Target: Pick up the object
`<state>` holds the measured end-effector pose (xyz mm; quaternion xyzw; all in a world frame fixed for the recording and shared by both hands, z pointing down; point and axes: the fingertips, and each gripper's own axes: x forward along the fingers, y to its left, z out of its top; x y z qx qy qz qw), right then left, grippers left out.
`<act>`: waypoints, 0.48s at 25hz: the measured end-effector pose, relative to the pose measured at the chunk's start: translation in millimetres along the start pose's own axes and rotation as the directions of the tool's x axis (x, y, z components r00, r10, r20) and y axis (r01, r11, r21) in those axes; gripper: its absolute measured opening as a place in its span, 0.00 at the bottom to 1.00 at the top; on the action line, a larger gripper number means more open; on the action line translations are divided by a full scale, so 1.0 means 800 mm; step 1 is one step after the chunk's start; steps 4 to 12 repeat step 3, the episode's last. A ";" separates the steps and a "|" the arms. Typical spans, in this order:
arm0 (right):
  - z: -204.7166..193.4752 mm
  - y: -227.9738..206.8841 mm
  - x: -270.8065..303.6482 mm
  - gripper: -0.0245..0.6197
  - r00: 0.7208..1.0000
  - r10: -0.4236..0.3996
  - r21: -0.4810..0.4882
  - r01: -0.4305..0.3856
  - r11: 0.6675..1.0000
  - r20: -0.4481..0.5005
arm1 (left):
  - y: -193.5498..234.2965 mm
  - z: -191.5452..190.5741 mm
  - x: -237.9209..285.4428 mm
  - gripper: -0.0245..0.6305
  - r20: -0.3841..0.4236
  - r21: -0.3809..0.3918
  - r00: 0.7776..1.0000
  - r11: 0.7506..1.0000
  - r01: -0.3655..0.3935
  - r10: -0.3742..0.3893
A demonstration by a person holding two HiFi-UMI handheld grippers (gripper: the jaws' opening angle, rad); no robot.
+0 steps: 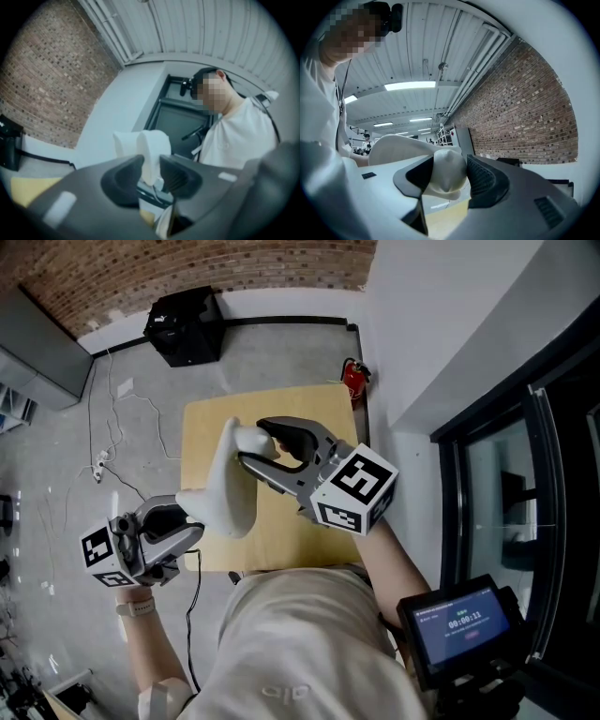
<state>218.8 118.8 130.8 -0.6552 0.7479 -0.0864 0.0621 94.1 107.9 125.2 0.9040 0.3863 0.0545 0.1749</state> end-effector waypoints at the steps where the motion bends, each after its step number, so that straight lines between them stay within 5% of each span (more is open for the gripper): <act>1: 0.000 0.003 0.003 0.39 1.000 -0.001 -0.002 0.001 1.000 -0.002 | 0.000 0.001 -0.004 0.20 0.002 -0.002 1.000 1.000 0.000 0.000; 12: 0.001 0.008 0.010 0.39 1.000 -0.002 -0.007 0.002 1.000 -0.006 | -0.001 0.001 -0.013 0.20 0.005 -0.004 1.000 1.000 0.000 0.000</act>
